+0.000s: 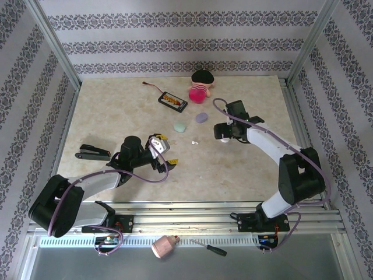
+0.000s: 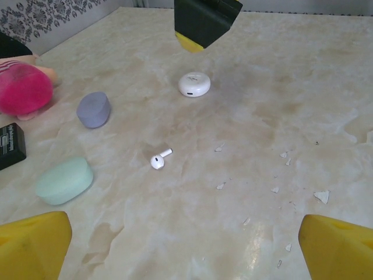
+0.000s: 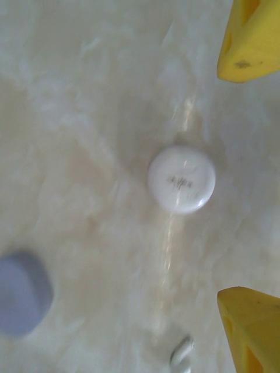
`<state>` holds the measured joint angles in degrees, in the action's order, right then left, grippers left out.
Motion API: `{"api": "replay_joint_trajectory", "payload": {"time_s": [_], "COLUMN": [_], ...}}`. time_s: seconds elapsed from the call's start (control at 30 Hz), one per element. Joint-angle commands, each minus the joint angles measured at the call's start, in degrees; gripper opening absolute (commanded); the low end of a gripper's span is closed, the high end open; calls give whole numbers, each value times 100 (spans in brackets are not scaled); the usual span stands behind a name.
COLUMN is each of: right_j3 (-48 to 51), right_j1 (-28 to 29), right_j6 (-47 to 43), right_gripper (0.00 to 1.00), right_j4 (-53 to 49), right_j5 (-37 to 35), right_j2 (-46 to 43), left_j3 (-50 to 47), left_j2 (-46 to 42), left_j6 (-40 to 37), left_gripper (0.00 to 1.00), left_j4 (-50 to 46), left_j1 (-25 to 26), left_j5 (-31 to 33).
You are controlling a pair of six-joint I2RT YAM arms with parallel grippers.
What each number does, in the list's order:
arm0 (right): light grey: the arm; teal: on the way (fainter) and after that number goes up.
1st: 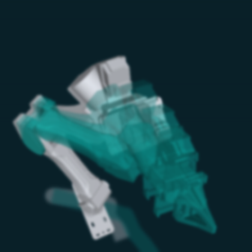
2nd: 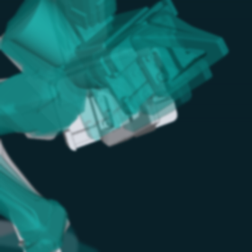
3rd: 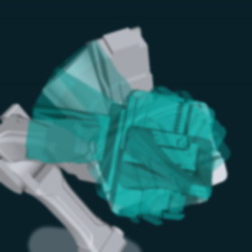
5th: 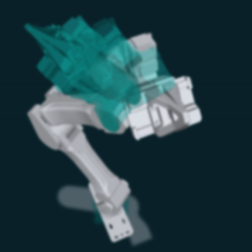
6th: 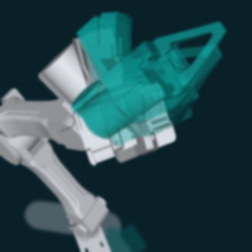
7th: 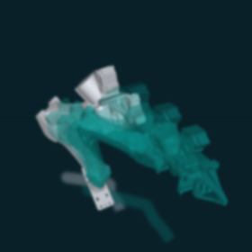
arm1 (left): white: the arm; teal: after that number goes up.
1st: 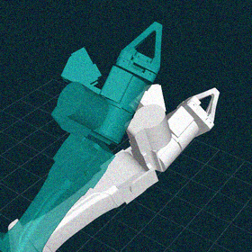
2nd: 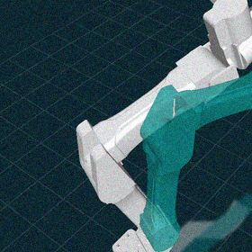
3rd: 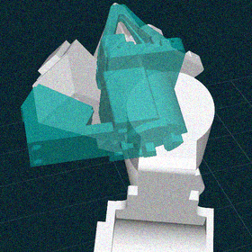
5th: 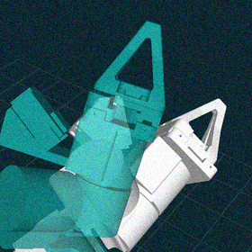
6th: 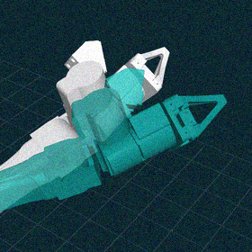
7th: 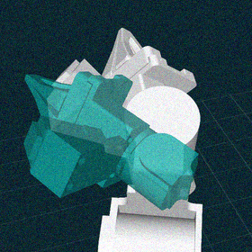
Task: Insert the wireless bluetooth earbuds into the charging case
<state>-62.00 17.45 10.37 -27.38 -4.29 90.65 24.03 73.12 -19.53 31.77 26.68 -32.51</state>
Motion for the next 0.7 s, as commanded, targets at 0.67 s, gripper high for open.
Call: {"api": "replay_joint_trajectory", "payload": {"time_s": [0.67], "right_j3": [-1147], "right_j1": [-344], "right_j6": [94], "right_gripper": [71], "right_j4": [-744], "right_j5": [710], "right_j2": [1822], "left_j3": [348], "left_j2": [418], "left_j6": [179], "left_gripper": [99], "left_j4": [393], "left_j1": [138], "left_j5": [87]}}
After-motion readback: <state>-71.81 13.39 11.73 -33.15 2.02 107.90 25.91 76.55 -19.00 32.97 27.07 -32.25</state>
